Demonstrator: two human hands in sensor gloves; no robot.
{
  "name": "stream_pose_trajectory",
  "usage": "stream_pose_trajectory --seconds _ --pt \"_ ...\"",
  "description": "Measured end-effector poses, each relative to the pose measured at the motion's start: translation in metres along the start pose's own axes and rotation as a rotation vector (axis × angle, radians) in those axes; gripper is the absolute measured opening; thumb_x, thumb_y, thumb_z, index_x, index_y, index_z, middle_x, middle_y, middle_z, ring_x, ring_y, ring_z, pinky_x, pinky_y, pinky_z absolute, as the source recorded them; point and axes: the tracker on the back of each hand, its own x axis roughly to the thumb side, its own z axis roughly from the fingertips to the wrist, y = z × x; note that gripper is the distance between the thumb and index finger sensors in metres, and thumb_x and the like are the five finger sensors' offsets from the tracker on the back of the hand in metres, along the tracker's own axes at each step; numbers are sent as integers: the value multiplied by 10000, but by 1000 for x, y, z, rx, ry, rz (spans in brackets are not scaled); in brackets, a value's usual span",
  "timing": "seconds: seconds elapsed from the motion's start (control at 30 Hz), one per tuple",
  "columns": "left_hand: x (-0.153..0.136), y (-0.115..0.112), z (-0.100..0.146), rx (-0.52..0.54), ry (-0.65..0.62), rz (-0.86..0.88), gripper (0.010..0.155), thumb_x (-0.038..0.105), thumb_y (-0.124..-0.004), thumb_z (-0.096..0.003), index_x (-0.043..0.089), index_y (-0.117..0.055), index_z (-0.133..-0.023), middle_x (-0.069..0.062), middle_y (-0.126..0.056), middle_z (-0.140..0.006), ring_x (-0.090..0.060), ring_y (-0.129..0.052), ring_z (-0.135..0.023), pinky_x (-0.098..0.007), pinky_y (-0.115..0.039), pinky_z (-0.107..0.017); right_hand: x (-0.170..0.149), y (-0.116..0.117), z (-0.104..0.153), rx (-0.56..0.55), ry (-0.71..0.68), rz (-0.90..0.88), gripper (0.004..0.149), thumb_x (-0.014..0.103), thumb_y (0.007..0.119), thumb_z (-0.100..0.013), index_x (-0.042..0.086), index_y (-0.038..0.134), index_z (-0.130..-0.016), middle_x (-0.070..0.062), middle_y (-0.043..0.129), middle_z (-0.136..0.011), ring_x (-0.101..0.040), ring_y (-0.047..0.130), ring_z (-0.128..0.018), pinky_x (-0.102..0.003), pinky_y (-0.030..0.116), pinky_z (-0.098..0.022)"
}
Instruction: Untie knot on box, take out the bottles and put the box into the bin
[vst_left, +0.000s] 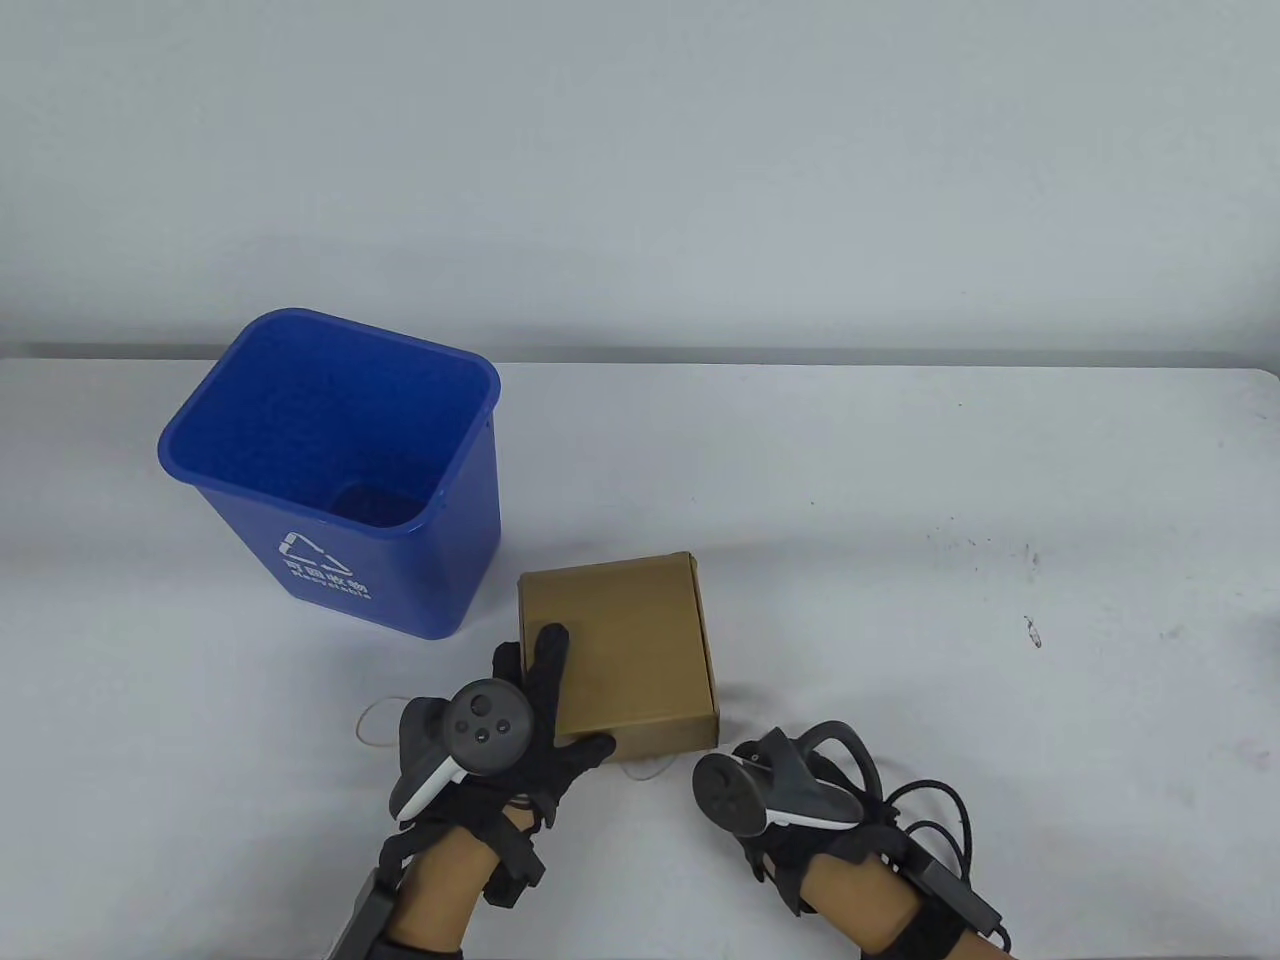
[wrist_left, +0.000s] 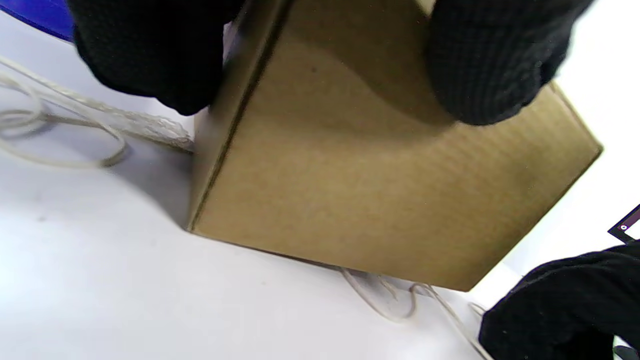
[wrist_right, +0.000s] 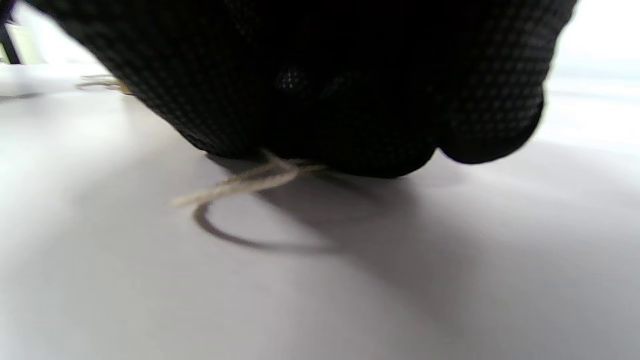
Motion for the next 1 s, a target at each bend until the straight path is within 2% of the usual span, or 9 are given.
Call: stream_pose_trajectory --seconds 0.33,0.77,0.87,1.0 --pt "4 -2 -2 -17 -1 -20 1052 626 -789 -434 293 -38 -1090 -376 -241 -1076 -599 -761 -885 -643 -700 -640 48 -3 -22 -63 -98 56 348 339 876 -436 200 879 -755 -30 952 -685 -241 997 -513 -367 913 -369" --pt "5 -3 -3 -17 -6 -25 1050 622 -792 -433 299 -45 -1096 -381 -243 -1074 -597 -763 -882 -644 -702 -631 94 -8 -53 -68 -181 -44 355 334 873 -437 209 880 -769 -28 941 -715 -251 976 -549 -381 892 -409" --pt "5 -3 -2 -16 -9 -24 1050 616 -797 -432 298 -50 -1097 -375 -246 -1077 -598 -765 -877 -645 -701 -629 94 -8 -53 -86 -220 -131 392 313 857 -443 197 857 -818 -41 906 -780 -279 943 -607 -403 862 -451" --pt "5 -3 -2 -12 -11 -27 1050 612 -801 -430 299 -54 -1098 -375 -251 -1077 -597 -766 -877 -645 -698 -631 88 -16 -48 14 -283 -257 472 300 843 -450 169 789 -900 -89 797 -925 -353 874 -770 -489 801 -520"
